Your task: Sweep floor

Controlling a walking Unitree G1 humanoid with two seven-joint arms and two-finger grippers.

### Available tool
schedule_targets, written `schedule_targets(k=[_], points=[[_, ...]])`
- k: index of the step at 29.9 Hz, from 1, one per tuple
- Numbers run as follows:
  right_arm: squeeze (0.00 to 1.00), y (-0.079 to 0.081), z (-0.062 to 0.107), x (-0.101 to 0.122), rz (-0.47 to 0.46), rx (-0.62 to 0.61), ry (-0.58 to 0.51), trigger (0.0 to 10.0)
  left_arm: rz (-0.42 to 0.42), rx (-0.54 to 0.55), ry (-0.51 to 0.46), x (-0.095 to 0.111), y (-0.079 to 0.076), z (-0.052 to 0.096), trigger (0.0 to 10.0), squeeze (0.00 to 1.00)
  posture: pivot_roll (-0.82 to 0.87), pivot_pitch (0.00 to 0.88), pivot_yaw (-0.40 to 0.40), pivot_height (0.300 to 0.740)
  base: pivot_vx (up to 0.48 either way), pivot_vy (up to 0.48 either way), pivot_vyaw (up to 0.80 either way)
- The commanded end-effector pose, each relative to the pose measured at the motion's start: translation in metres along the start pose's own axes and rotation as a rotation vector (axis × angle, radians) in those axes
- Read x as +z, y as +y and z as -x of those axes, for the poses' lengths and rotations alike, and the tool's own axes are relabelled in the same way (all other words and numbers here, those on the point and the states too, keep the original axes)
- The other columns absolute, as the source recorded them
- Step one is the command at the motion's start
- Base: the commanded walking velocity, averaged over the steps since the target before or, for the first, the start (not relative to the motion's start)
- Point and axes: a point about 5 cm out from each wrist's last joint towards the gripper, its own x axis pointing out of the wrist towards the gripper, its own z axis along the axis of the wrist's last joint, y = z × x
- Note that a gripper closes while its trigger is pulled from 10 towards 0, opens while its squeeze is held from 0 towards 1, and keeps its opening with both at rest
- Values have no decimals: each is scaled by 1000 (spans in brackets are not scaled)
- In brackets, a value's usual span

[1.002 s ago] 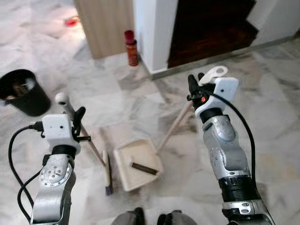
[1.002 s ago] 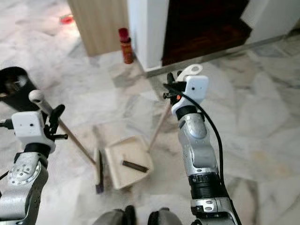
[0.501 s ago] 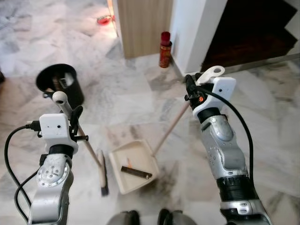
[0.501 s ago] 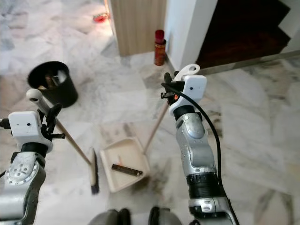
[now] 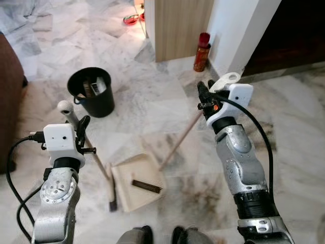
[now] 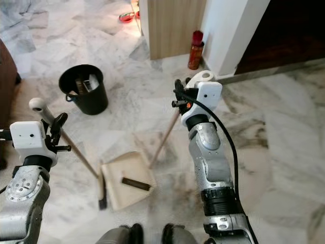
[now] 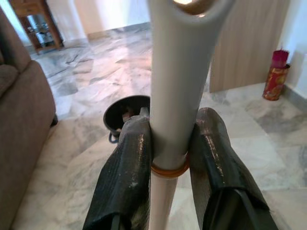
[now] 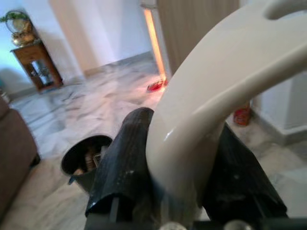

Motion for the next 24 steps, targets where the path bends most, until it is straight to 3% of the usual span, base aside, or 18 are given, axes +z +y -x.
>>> schedule_targets(k=[1,24], points=[[0,1,-2,12,26,5,-48,10000,-7,6,-34,7,3,0,10000,0,-9,247,0,740,0,446,0],[0,2,-6,23,-59,-14,-82,10000,-38,1,-57,10,1,2,10000,0,-6,247,-1,740,0,0,0]])
